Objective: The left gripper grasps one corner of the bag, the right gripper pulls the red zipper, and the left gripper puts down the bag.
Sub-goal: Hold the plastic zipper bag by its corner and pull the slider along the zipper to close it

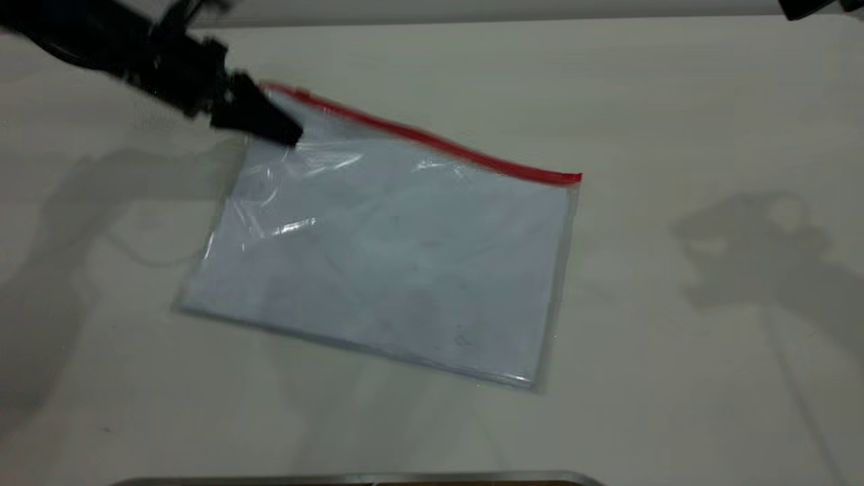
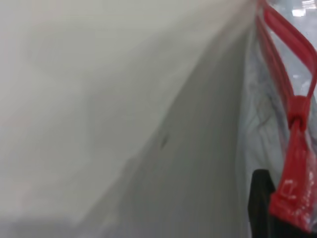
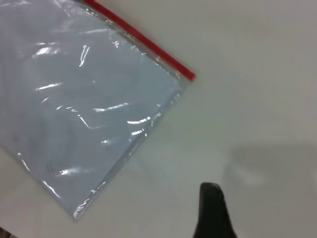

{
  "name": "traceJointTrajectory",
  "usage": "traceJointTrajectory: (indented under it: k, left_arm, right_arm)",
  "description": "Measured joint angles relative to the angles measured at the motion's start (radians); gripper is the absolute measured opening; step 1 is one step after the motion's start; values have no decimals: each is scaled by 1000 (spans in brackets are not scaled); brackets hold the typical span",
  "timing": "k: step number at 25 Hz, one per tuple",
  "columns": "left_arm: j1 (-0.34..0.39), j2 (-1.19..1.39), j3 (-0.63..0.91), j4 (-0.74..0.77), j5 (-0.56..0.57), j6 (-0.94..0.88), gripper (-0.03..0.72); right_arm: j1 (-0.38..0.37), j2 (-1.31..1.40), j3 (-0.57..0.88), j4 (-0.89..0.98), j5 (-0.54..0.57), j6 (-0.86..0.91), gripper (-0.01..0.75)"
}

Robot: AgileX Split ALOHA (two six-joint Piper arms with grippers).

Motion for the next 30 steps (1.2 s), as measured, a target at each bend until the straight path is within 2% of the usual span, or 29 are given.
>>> traceJointTrajectory:
  k: [4, 11, 16, 21, 30]
  left_arm:
    - [-28, 0, -135, 71, 133, 45, 53]
    - [-137, 0, -229, 154, 159, 260, 53]
    - [-199, 0, -237, 157, 164, 366, 53]
    - [-240, 0, -237, 162, 165, 390, 53]
    - [-253, 0, -237, 97, 170, 396, 53]
  right_arm:
    - [15, 51, -8, 132, -49, -189, 561]
    - [147, 216, -132, 306, -54, -437, 561]
    - [227, 367, -258, 379, -21, -503, 561]
    - [282, 495, -372, 422, 53, -523, 561]
    - [311, 595, -449, 500, 113, -549, 561]
